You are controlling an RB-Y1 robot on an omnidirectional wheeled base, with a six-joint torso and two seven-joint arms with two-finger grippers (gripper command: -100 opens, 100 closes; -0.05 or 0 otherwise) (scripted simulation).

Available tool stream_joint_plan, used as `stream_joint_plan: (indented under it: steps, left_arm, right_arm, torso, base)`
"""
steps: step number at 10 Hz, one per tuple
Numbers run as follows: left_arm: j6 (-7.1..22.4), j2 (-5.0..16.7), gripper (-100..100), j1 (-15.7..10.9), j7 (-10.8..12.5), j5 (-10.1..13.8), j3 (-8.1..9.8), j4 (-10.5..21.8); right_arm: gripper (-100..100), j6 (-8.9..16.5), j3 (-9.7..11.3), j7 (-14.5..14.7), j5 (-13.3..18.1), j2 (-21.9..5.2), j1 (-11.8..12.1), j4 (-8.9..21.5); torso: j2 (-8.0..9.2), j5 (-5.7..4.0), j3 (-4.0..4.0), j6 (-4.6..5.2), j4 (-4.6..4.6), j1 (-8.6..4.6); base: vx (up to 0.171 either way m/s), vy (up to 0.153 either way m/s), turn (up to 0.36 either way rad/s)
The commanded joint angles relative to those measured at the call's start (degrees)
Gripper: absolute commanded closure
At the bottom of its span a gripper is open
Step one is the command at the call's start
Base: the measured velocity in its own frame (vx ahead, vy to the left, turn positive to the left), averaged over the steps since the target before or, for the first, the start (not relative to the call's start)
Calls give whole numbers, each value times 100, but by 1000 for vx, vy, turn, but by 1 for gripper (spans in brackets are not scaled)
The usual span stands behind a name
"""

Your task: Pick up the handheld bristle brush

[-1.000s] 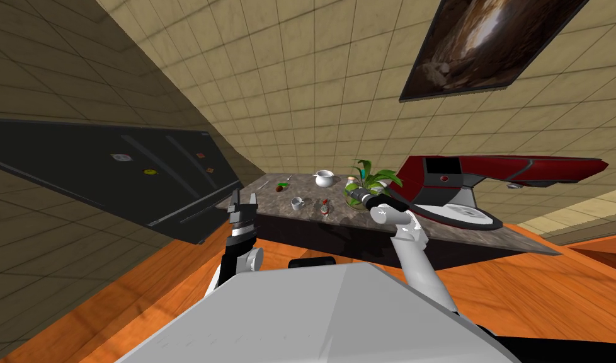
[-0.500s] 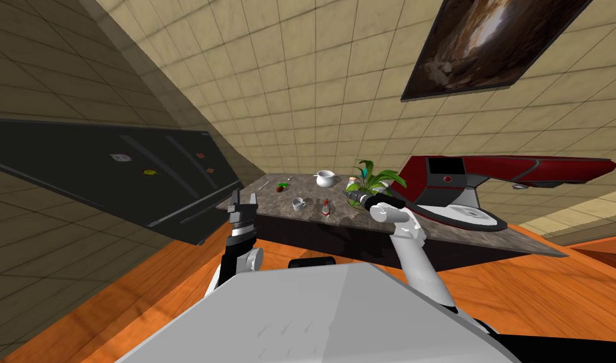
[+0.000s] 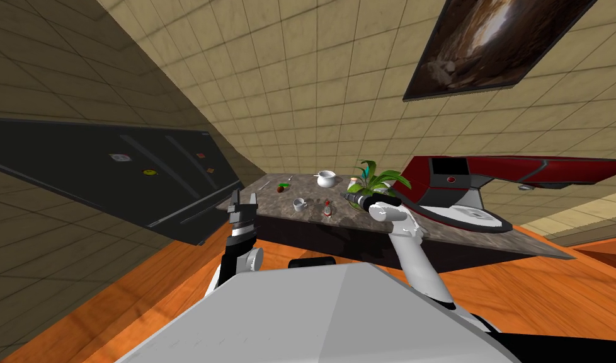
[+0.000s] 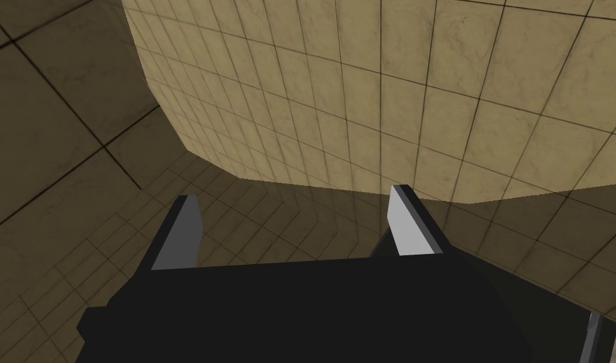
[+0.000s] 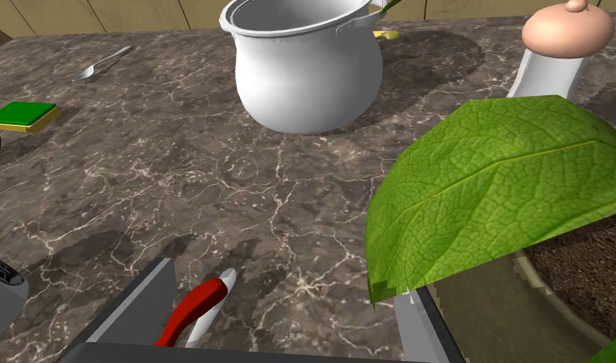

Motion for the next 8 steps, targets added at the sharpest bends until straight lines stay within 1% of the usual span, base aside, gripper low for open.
stream_joint_plan:
  steps: [1, 2, 3, 4, 5, 6, 7, 8]
  left_arm:
    - [0, 0, 0, 0, 0, 0, 0, 0]
    - [0, 0, 0, 0, 0, 0, 0, 0]
    - [0, 0, 0, 0, 0, 0, 0, 0]
    - [0, 0, 0, 0, 0, 0, 0, 0]
    - [0, 0, 0, 0, 0, 0, 0, 0]
    - [0, 0, 0, 0, 0, 0, 0, 0]
    - [0, 0, 0, 0, 0, 0, 0, 0]
    - [0, 0, 0, 0, 0, 0, 0, 0]
  right_arm:
    - [-100, 286, 72, -286, -140, -56, -53, 33]
    - [-100, 336, 72, -448, -140, -56, -53, 33]
    - [-100, 336, 72, -486, -140, -56, -53, 33]
    - [-100, 588, 146, -720, -252, -95, -77, 55]
    - [-100, 588, 146, -809, -252, -95, -77, 55]
    - [-100, 824, 226, -997, -357, -131, -93, 76]
    - [-100, 824, 226, -1115, -357, -131, -93, 76]
    - [-100, 1045, 310, -1293, -455, -163, -102, 97]
  torso:
    - [0, 0, 0, 0, 0, 0]
    - [0, 0, 0, -1, 0, 0]
    - [1, 0, 1, 0, 0, 0]
    - [3, -1, 2, 0, 1, -4]
    - [2, -1, 1, 0, 1, -2]
    - [3, 0, 2, 0, 1, -2]
    - [2, 0, 1, -1, 1, -1]
    - [3, 0, 2, 0, 1, -1]
  base:
    - [16, 23, 3]
    - [16, 22, 2]
    - [10, 10, -1]
    - [14, 17, 6]
    - [12, 18, 2]
    - [11, 21, 5]
    - [14, 18, 4]
    - [19, 22, 6]
